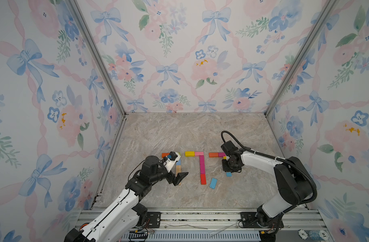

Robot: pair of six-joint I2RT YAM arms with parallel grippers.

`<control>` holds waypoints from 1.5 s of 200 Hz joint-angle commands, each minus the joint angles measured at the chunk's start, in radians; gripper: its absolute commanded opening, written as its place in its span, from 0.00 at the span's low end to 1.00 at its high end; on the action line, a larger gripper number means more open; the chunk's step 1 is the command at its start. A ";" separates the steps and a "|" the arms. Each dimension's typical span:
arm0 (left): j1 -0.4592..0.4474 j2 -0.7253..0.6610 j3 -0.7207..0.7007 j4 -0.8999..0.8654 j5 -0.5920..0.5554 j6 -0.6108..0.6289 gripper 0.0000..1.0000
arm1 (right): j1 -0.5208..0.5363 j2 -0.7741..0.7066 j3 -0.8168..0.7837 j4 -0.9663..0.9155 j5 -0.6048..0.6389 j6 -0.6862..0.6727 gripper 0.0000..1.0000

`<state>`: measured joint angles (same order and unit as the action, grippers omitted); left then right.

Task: Assemble the number 7 with building blocks
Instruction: Assemble the building block at the center of the board.

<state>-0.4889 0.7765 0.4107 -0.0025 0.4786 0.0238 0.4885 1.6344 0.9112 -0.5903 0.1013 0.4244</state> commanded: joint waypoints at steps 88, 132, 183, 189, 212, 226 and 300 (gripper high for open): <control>-0.003 0.005 0.005 -0.009 -0.005 0.013 0.98 | -0.005 -0.332 -0.039 -0.083 -0.048 0.148 0.95; -0.003 -0.011 0.005 -0.002 -0.002 0.011 0.98 | -0.172 -0.774 -0.252 0.052 -0.240 0.367 0.97; -0.004 -0.018 0.002 0.002 -0.005 0.011 0.98 | -0.440 -1.102 -0.483 0.142 -0.494 0.605 0.97; -0.003 -0.016 0.002 0.002 -0.005 0.011 0.98 | -0.439 -1.105 -0.491 0.130 -0.512 0.608 0.97; -0.003 -0.010 0.005 0.002 -0.002 0.011 0.98 | -0.427 -1.122 -0.547 0.133 -0.561 0.670 0.97; -0.003 -0.009 0.004 0.001 -0.001 0.011 0.98 | -0.400 -1.151 -0.581 0.133 -0.543 0.711 0.97; -0.004 -0.010 0.004 -0.002 -0.003 0.012 0.98 | -0.057 -1.092 -0.696 0.269 -0.327 0.863 0.97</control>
<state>-0.4889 0.7689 0.4107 -0.0021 0.4759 0.0238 0.3542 0.5064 0.2226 -0.3950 -0.3202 1.2320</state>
